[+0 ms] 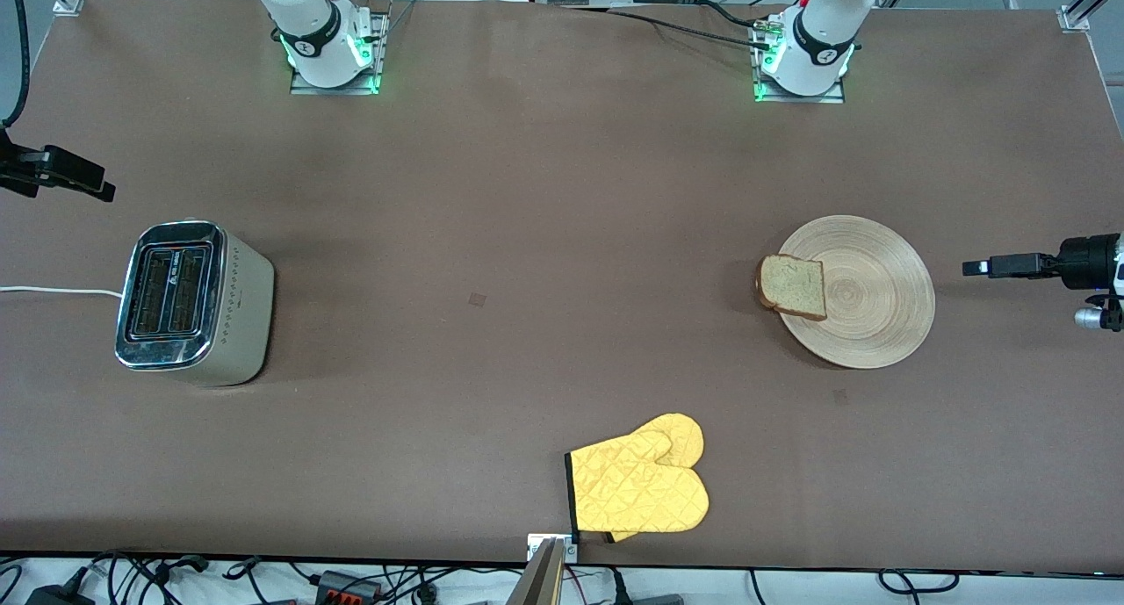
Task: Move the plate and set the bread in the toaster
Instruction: 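Lower the left gripper to the wooden plate's rim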
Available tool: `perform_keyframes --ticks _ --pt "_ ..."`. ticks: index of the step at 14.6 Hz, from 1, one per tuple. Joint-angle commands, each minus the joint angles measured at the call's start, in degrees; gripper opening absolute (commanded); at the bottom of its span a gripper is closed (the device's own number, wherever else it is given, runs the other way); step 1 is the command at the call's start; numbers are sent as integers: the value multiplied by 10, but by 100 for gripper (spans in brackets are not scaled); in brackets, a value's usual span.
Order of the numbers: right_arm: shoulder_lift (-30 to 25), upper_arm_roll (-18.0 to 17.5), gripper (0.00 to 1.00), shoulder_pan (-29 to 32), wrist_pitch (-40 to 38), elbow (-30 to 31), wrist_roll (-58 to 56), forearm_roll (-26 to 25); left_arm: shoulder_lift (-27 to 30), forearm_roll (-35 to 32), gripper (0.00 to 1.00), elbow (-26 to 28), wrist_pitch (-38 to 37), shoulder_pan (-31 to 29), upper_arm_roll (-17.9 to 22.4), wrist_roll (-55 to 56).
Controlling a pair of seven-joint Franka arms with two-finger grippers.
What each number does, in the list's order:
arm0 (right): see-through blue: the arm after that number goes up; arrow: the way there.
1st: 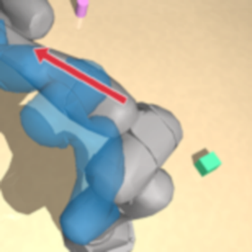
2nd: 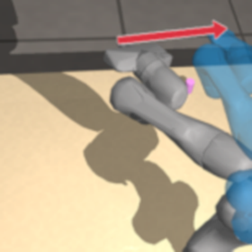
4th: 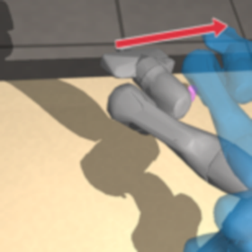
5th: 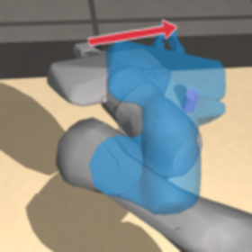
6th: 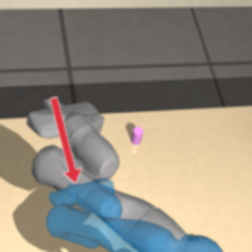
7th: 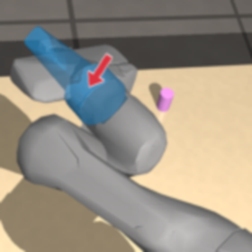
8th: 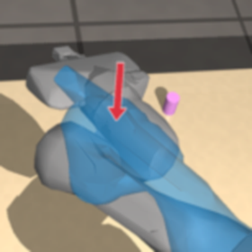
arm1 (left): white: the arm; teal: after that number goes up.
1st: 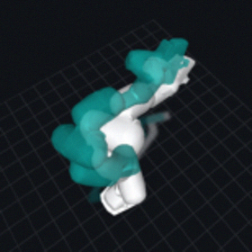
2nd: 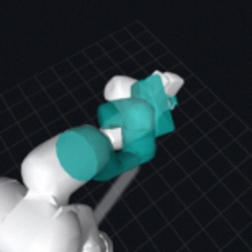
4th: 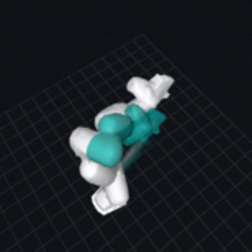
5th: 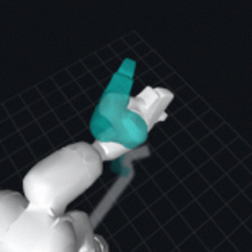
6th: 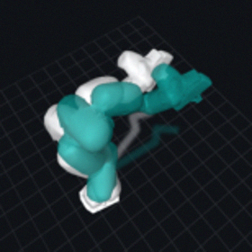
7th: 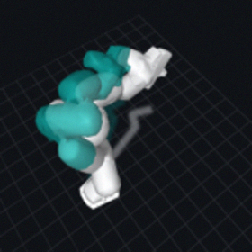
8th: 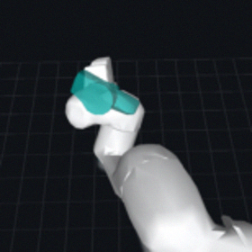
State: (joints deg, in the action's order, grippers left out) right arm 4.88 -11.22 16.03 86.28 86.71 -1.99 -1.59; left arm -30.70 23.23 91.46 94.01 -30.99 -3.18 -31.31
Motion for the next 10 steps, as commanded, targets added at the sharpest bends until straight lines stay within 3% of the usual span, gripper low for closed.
perform_keyframes --ticks 1,3,10 --pt "4 -4 100 6 -9 -11 7 8 -62 34 100 -30 10 -48 -6 -73" --pt "4 -4 100 6 -9 -11 7 8 -94 79 99 -30 11 -70 -6 -109" --pt "4 -4 100 6 -9 -11 6 8 -137 121 82 -23 11 -72 -7 -147"
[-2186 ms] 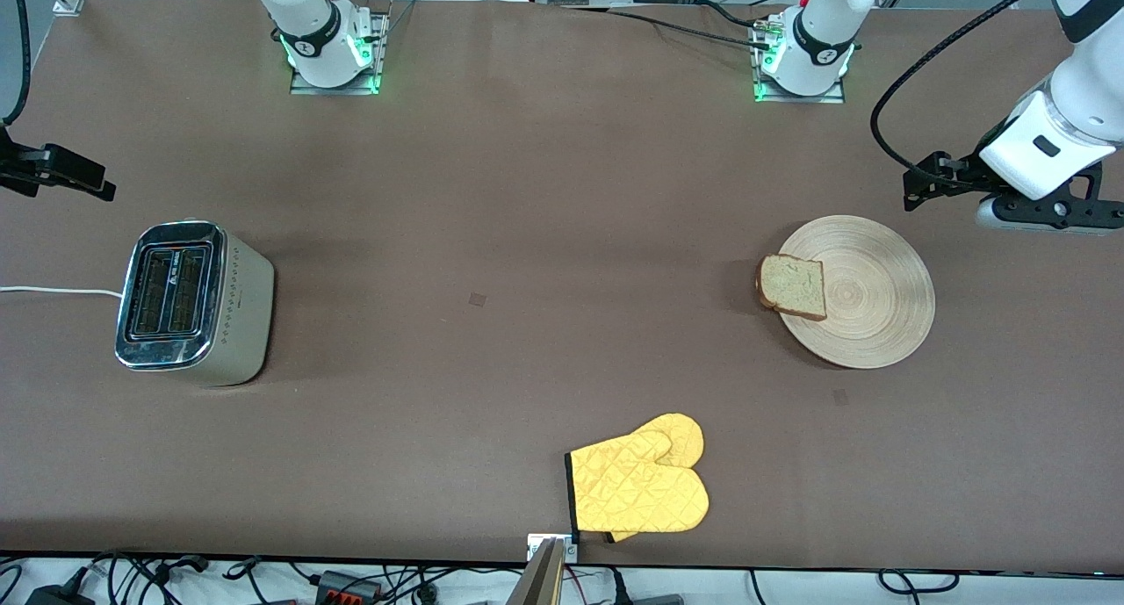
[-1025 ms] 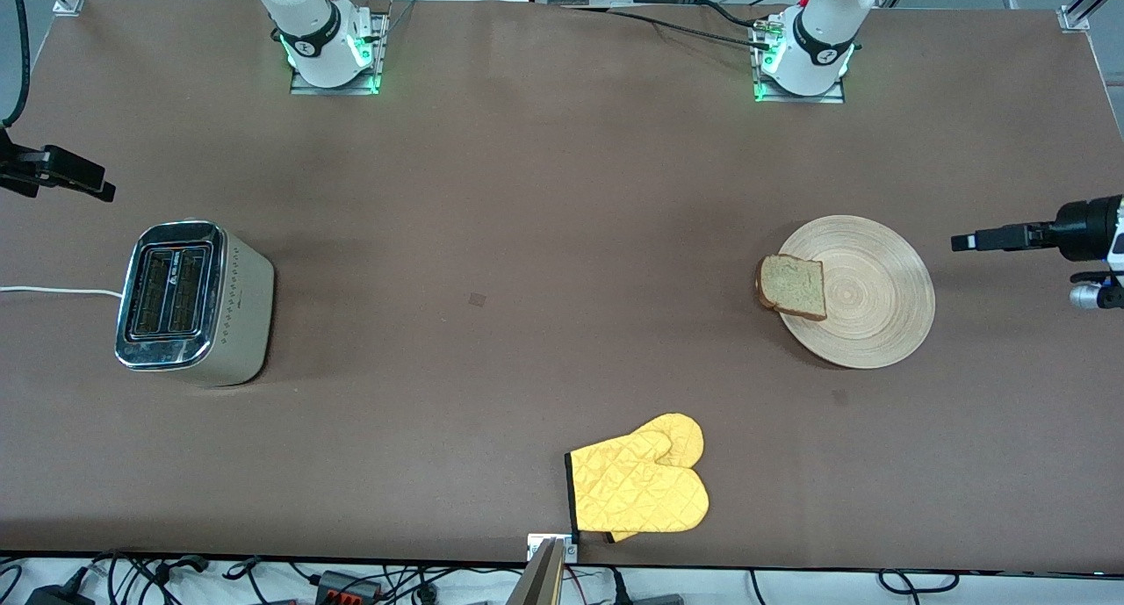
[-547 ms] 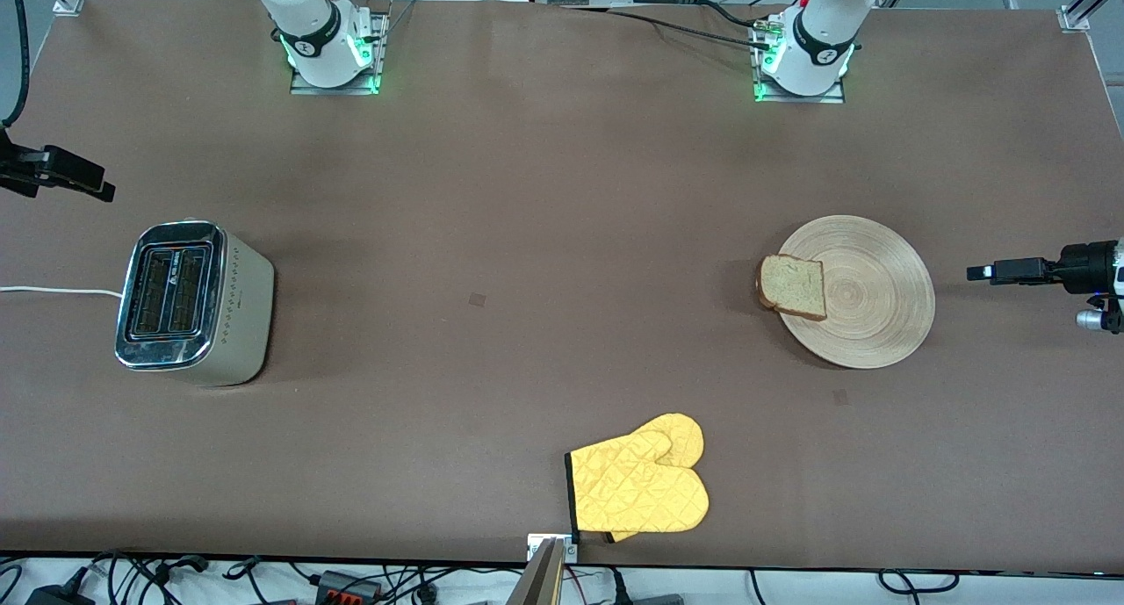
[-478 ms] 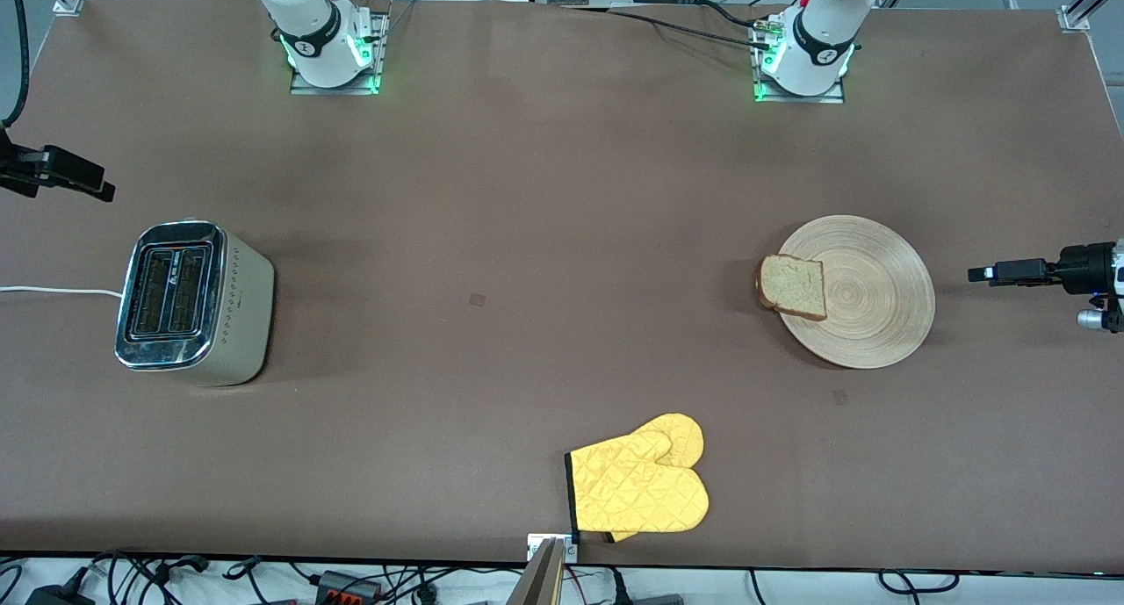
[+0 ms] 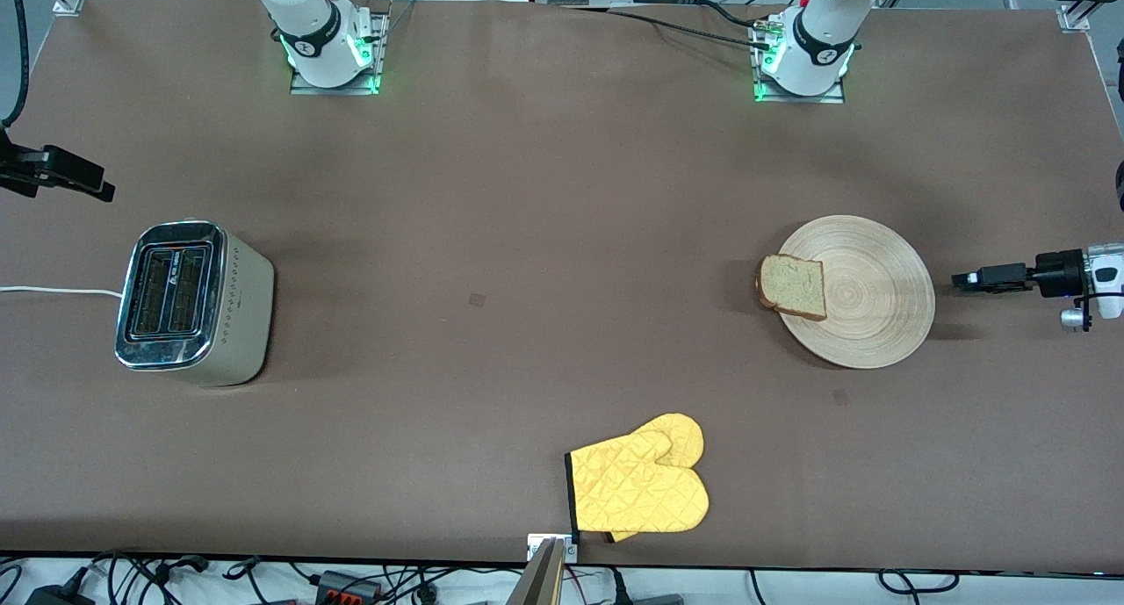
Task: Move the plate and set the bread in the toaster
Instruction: 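Lower the left gripper to the wooden plate's rim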
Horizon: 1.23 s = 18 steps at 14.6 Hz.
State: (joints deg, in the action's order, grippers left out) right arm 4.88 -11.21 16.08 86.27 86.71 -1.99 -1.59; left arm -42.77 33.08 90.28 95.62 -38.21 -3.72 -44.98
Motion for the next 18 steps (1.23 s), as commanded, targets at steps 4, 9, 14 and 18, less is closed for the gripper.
perform_keyframes --ticks 4,9,14,18 --pt "4 -4 100 5 -9 -11 6 8 -39 28 81 -12 -5 2 -5 -34" --pt "4 -4 100 5 -9 -11 5 8 -50 30 46 -8 -10 5 -8 -91" --pt "4 -4 100 6 -9 -11 5 8 -62 30 14 -8 -11 4 -8 -102" --pt "4 -4 100 6 -9 -11 5 8 -60 30 3 -10 -30 3 -9 -103"
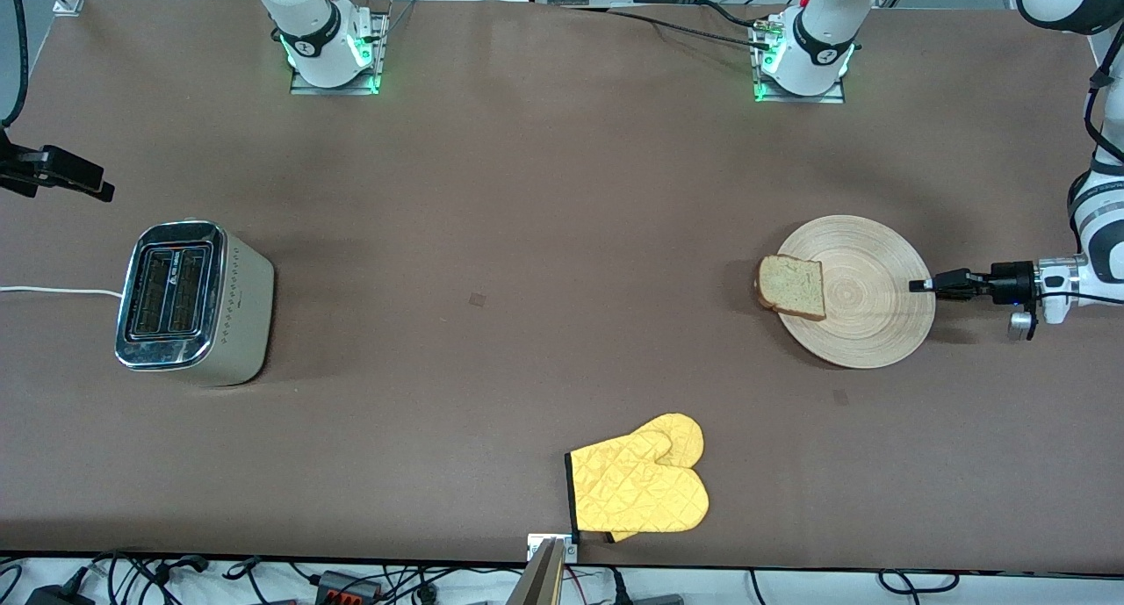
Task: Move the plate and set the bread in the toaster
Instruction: 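Push the wooden plate with the left gripper toward the toaster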
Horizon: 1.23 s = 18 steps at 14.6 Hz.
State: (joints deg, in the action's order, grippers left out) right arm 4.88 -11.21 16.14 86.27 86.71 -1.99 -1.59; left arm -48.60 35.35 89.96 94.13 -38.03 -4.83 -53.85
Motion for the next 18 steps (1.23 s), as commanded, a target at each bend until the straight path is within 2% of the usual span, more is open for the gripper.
perform_keyframes --ticks 1,4,6,10,12,15,18 --pt "4 -4 100 6 -9 -11 5 8 1 14 2 -8 -40 2 -4 -13" --pt "4 -4 100 6 -9 -11 5 8 4 48 1 -11 -65 5 -28 -1" --pt "4 -4 100 6 -9 -11 5 8 6 53 1 -10 -64 7 -70 9" --pt "5 -4 100 6 -9 -11 5 8 17 51 1 -7 -31 34 -136 109" --pt "4 -3 100 6 -9 -11 5 8 26 54 1 -1 -10 79 -145 139" --pt "5 -3 100 6 -9 -11 5 8 26 95 1 22 46 143 -146 139" --pt "8 -3 100 6 -9 -11 5 8 23 189 1 54 116 211 -157 139"
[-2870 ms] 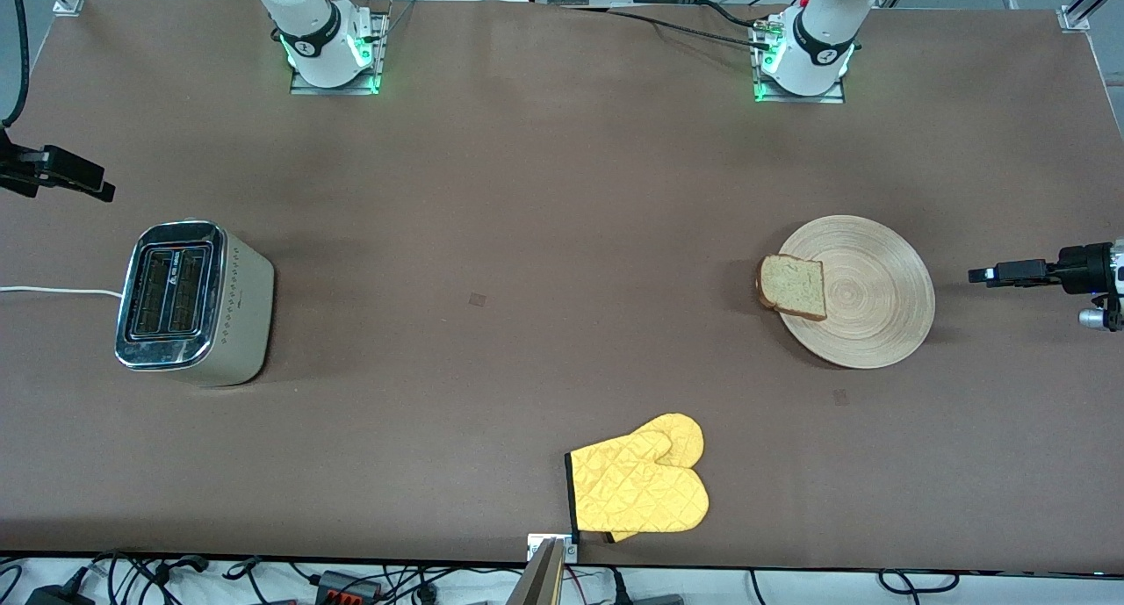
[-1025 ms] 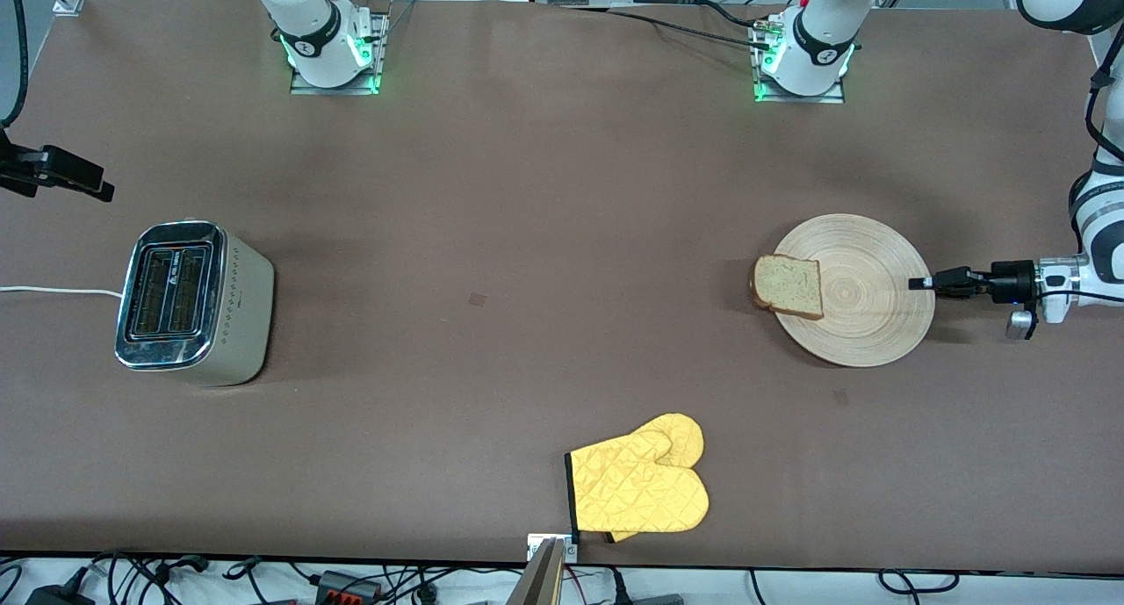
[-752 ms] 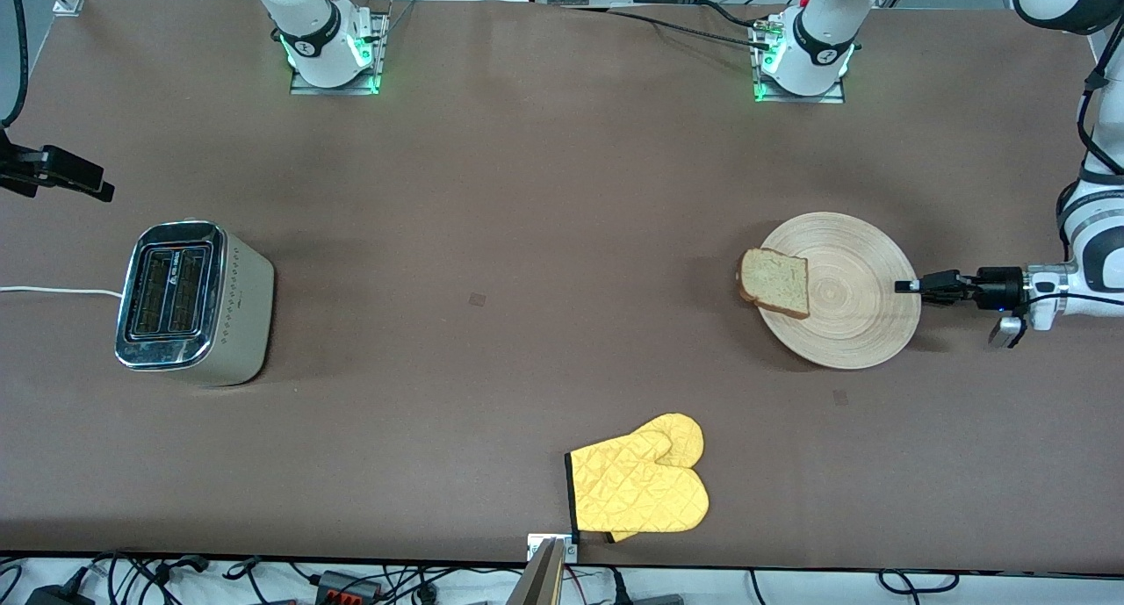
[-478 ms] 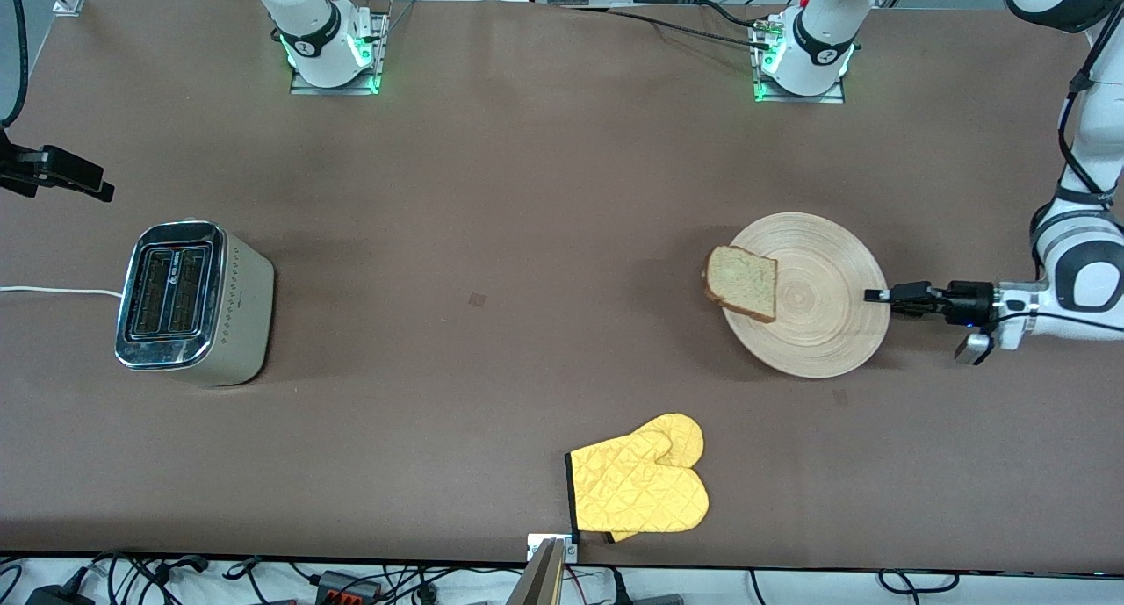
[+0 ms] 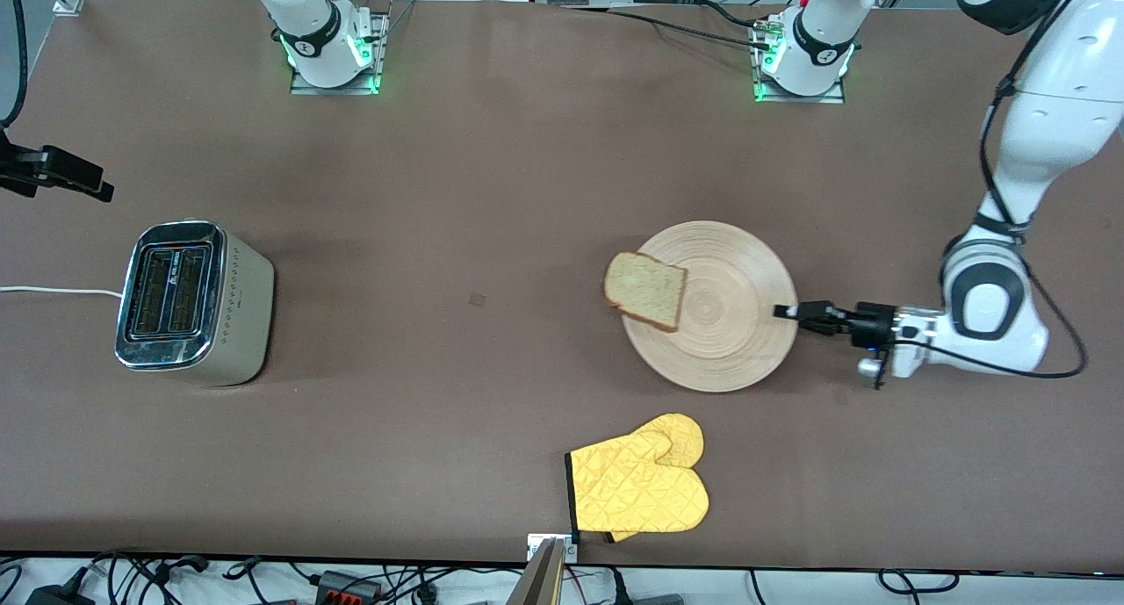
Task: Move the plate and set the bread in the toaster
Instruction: 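Push the wooden plate with the left gripper toward the toaster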
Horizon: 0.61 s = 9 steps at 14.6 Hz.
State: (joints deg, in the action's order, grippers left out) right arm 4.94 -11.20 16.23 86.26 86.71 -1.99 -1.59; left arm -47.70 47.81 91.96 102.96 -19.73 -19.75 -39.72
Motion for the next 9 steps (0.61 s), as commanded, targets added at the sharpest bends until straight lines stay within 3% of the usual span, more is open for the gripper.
perform_keyframes --ticks 1,9 --pt "8 -3 100 6 -9 -11 5 8 16 85 1 45 57 50 -13 -3" --pt "8 -3 100 6 -9 -12 5 7 12 179 3 89 289 205 -35 -13"
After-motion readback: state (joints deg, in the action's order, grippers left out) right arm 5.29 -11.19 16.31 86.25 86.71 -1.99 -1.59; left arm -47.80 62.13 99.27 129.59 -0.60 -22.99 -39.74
